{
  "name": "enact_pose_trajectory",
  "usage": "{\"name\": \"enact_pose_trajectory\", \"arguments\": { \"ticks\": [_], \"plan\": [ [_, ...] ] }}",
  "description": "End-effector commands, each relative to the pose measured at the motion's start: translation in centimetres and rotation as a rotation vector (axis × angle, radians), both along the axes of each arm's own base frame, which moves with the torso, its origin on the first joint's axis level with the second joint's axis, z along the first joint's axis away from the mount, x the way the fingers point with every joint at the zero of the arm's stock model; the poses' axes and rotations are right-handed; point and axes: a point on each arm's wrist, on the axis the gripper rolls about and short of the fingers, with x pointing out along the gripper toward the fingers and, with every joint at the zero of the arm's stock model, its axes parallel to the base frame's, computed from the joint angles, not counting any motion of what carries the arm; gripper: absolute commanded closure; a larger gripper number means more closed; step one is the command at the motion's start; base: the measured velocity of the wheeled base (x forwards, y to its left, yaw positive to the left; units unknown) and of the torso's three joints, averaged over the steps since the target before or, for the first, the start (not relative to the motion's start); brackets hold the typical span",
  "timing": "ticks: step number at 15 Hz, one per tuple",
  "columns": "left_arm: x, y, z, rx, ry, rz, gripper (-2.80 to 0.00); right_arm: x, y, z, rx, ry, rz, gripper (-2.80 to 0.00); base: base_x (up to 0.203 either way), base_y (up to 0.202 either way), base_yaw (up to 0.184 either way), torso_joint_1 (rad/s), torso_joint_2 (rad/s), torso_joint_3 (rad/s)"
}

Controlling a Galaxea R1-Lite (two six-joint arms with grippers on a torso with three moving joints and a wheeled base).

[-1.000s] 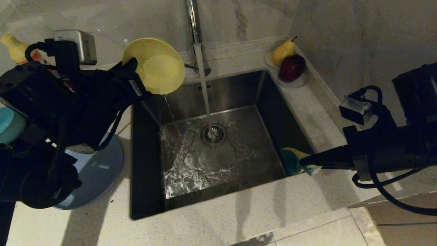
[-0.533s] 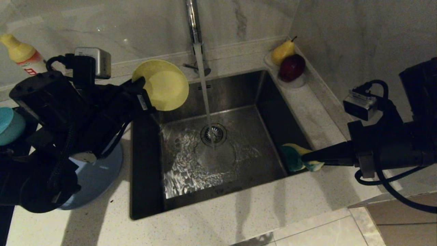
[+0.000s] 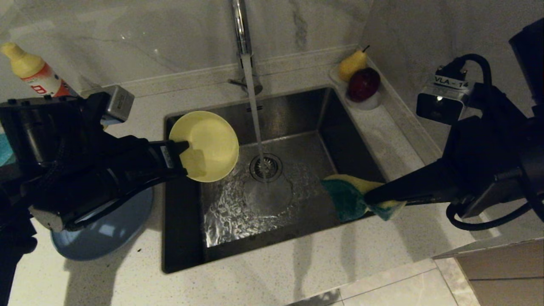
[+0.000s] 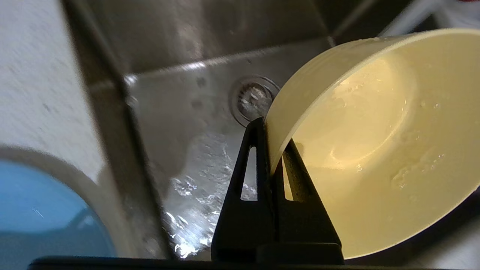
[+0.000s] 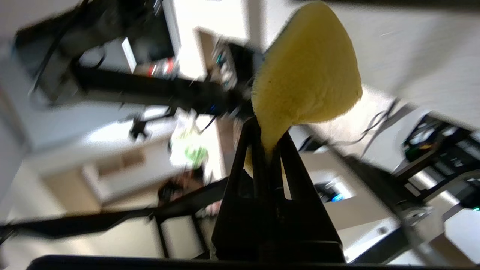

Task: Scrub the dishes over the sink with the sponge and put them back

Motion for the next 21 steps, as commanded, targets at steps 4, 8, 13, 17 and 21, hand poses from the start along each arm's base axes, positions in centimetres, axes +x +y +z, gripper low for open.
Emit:
{"name": "enact_pose_trajectory", "arguments": {
  "ticks": [4, 8, 13, 17, 21],
  "plan": [
    [-2.7, -0.7, -1.1, 0.001, 0.04, -0.066, 0.0, 0.8, 5.2, -0.1, -0.021, 0.09, 0.13, 0.0, 0.0, 0.0, 0.0, 0.0, 0.0, 0.0],
    [-2.6, -1.2, -2.0, 0.014, 0.068, -0.084, 0.0, 1.2, 8.6, -1.2, -0.048, 0.121, 0.203, 0.0, 0.0, 0.0, 0.0, 0.0, 0.0, 0.0],
    [-1.9, -2.5, -3.8, 0.051, 0.127, -0.119, 0.0, 2.7, 11.8, -3.5, -0.087, 0.155, 0.235, 0.0, 0.0, 0.0, 0.0, 0.0, 0.0, 0.0],
    [-2.2, -3.4, -4.7, 0.075, 0.151, -0.155, 0.0, 3.7, 13.0, -4.2, -0.093, 0.157, 0.231, 0.0, 0.0, 0.0, 0.0, 0.0, 0.0, 0.0],
    [-2.6, -3.2, -4.3, 0.139, 0.108, -0.134, 0.0, 4.9, 13.6, -5.3, -0.111, 0.176, 0.214, 0.0, 0.0, 0.0, 0.0, 0.0, 0.0, 0.0]
  ]
}}
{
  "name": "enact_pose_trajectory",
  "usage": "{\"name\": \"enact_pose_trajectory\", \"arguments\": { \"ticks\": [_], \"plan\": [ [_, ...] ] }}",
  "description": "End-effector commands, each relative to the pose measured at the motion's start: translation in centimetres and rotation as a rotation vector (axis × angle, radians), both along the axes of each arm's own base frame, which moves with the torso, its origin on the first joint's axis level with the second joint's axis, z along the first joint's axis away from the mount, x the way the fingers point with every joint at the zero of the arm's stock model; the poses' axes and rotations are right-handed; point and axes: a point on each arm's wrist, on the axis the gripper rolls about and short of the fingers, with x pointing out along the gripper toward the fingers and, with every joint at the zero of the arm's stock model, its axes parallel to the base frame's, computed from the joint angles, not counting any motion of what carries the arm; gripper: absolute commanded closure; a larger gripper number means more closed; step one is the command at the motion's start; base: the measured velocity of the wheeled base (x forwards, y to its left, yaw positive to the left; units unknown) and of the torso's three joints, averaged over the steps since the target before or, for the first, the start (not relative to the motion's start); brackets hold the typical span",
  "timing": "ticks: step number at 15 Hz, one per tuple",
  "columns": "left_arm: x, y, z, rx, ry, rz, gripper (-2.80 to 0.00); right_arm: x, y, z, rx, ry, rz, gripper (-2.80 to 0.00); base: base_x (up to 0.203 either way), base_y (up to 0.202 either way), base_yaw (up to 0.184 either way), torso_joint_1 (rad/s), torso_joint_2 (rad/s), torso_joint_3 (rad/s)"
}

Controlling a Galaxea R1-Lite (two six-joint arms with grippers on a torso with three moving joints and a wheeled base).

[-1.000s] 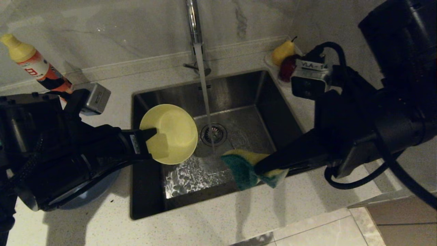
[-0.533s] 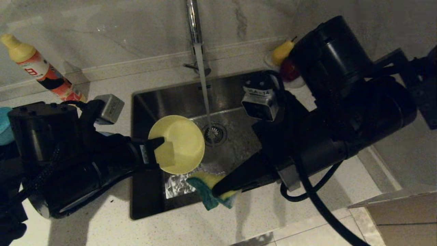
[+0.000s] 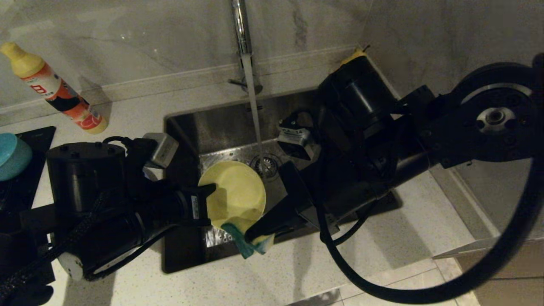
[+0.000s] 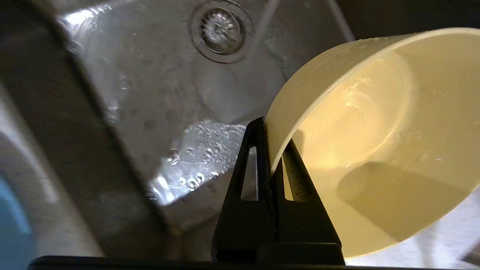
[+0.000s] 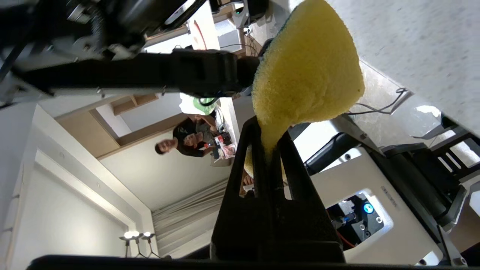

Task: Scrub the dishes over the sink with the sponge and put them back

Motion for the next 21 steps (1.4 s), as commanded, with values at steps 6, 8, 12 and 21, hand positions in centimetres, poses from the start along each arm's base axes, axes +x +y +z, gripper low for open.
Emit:
{"name": "enact_pose_trajectory", "arguments": {
  "ticks": [6, 8, 12, 21],
  "plan": [
    [-1.5, -0.1, -0.7, 0.101, -0.059, -0.055, 0.0, 2.8, 1.0, -1.5, -0.029, -0.001, -0.063, 0.0, 0.0, 0.0, 0.0, 0.0, 0.0, 0.0],
    [-1.9, -0.5, -1.1, 0.138, -0.094, -0.091, 0.0, 3.2, 1.3, -1.1, -0.023, -0.027, -0.083, 0.0, 0.0, 0.0, 0.0, 0.0, 0.0, 0.0],
    [-2.0, -0.6, -1.4, 0.139, -0.084, -0.089, 0.0, 3.7, 2.0, -0.7, 0.007, -0.086, -0.123, 0.0, 0.0, 0.0, 0.0, 0.0, 0.0, 0.0],
    [-2.7, -0.2, -1.8, 0.144, -0.076, -0.092, 0.0, 5.2, 3.0, -1.9, -0.017, -0.14, -0.233, 0.0, 0.0, 0.0, 0.0, 0.0, 0.0, 0.0]
  ]
}}
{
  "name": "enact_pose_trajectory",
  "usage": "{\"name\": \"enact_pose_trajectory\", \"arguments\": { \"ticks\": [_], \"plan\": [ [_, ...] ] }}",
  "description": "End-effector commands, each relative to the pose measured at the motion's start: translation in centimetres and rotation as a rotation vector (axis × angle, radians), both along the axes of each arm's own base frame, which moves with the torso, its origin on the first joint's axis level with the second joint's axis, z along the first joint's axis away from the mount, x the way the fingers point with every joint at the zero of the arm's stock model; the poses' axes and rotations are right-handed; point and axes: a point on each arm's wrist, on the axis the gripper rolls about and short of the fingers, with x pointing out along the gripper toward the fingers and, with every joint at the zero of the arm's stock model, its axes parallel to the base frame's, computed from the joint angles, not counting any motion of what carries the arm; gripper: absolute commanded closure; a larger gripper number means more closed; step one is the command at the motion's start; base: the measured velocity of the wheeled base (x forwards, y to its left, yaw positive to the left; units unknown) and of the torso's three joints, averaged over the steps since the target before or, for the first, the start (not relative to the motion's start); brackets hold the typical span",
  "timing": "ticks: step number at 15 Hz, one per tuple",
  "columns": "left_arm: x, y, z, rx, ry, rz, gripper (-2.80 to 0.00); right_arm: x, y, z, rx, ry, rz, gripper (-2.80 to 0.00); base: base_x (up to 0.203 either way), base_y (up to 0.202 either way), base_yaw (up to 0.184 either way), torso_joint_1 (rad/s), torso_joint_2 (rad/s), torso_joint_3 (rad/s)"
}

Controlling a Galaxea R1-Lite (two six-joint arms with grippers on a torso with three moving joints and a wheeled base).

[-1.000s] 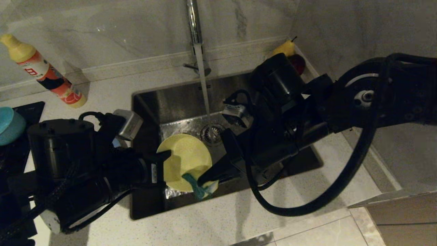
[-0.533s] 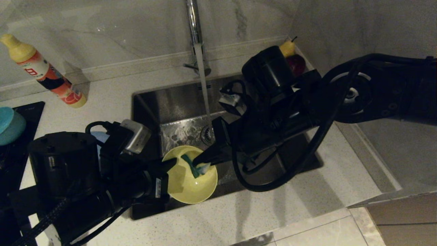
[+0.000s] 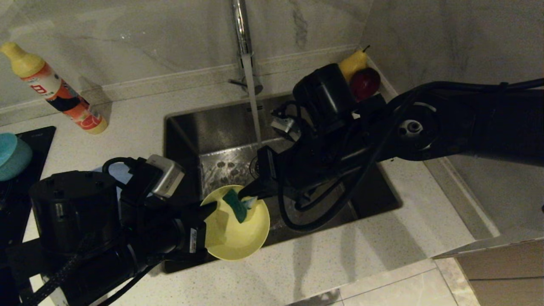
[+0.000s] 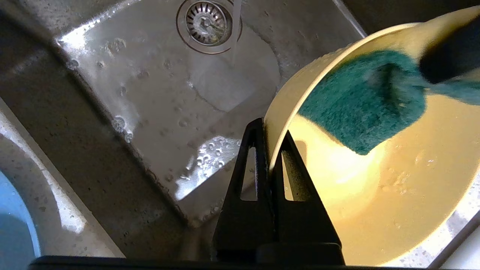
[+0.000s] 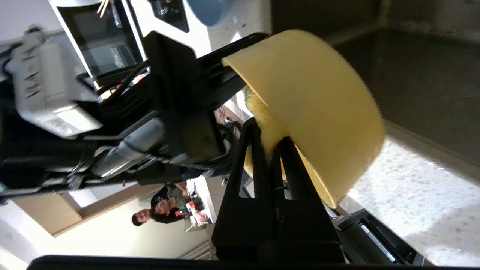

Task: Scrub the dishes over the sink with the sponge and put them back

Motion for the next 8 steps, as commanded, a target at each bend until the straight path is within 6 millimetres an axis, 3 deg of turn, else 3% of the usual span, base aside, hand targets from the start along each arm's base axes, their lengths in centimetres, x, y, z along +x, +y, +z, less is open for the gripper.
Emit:
{"name": "enact_pose_trajectory", "arguments": {
  "ticks": [1, 8],
  "plan": [
    [0.0, 0.0, 0.1, -0.002, -0.004, 0.001, 0.0, 0.3, 0.5, -0.9, -0.03, 0.005, -0.025, 0.0, 0.0, 0.0, 0.0, 0.0, 0.0, 0.0],
    [0.4, -0.1, -0.4, 0.011, 0.008, 0.046, 0.0, -2.2, 1.6, -0.1, -0.046, -0.027, -0.004, 0.0, 0.0, 0.0, 0.0, 0.0, 0.0, 0.0]
  ]
}}
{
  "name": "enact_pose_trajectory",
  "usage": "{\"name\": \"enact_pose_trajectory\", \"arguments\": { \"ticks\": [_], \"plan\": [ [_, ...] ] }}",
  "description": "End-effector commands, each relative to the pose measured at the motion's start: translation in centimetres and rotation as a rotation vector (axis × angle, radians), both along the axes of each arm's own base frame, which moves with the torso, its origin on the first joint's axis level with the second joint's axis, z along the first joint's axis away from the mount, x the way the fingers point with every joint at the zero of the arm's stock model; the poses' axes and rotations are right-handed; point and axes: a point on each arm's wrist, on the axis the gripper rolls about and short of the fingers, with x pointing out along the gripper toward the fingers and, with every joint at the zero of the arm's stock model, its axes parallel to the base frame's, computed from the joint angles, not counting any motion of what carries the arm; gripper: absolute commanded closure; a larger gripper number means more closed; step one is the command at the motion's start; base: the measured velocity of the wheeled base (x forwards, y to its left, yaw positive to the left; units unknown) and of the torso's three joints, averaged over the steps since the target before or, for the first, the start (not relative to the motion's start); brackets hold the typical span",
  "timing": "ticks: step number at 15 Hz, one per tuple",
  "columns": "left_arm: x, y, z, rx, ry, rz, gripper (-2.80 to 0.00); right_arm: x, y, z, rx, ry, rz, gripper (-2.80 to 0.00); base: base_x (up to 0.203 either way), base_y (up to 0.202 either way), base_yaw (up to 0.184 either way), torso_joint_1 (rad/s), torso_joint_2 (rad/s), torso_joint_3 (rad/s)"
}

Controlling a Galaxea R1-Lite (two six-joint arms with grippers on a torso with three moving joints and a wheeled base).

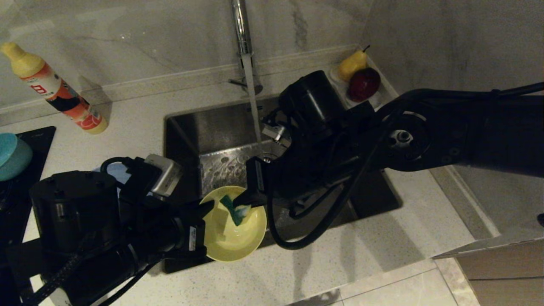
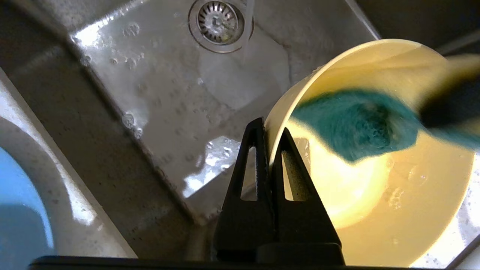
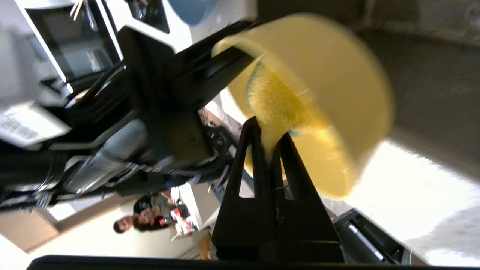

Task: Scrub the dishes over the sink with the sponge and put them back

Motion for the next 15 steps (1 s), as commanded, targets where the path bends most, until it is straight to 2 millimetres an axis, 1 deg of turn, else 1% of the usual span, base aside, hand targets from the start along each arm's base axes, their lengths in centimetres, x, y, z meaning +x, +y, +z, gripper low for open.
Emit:
{"name": "enact_pose_trajectory", "arguments": {
  "ticks": [1, 3, 5, 9, 11, 13, 15],
  "plan": [
    [0.5, -0.3, -0.4, 0.003, 0.017, 0.012, 0.0, -1.3, 0.4, 0.3, -0.003, 0.009, 0.031, 0.0, 0.0, 0.0, 0.0, 0.0, 0.0, 0.0],
    [0.6, -0.3, -0.9, 0.008, 0.033, 0.039, 0.0, -2.1, 0.7, 0.1, -0.018, 0.022, 0.053, 0.0, 0.0, 0.0, 0.0, 0.0, 0.0, 0.0],
    [0.7, -0.4, -0.8, -0.009, 0.02, 0.044, 0.0, -2.3, 0.8, -0.3, -0.034, 0.038, 0.06, 0.0, 0.0, 0.0, 0.0, 0.0, 0.0, 0.0],
    [0.8, -0.3, 0.2, -0.04, -0.027, 0.075, 0.0, -2.8, 0.7, -2.0, -0.091, 0.082, 0.068, 0.0, 0.0, 0.0, 0.0, 0.0, 0.0, 0.0],
    [0.5, -0.1, 0.7, -0.05, -0.041, 0.074, 0.0, -2.6, 0.9, -2.8, -0.108, 0.096, 0.068, 0.0, 0.0, 0.0, 0.0, 0.0, 0.0, 0.0],
    [0.4, 0.0, 0.7, -0.05, -0.043, 0.074, 0.0, -2.5, 1.0, -2.9, -0.109, 0.097, 0.068, 0.0, 0.0, 0.0, 0.0, 0.0, 0.0, 0.0],
    [0.3, 0.0, 0.7, -0.049, -0.043, 0.074, 0.0, -2.5, 0.8, -2.5, -0.097, 0.087, 0.065, 0.0, 0.0, 0.0, 0.0, 0.0, 0.0, 0.0]
  ]
}}
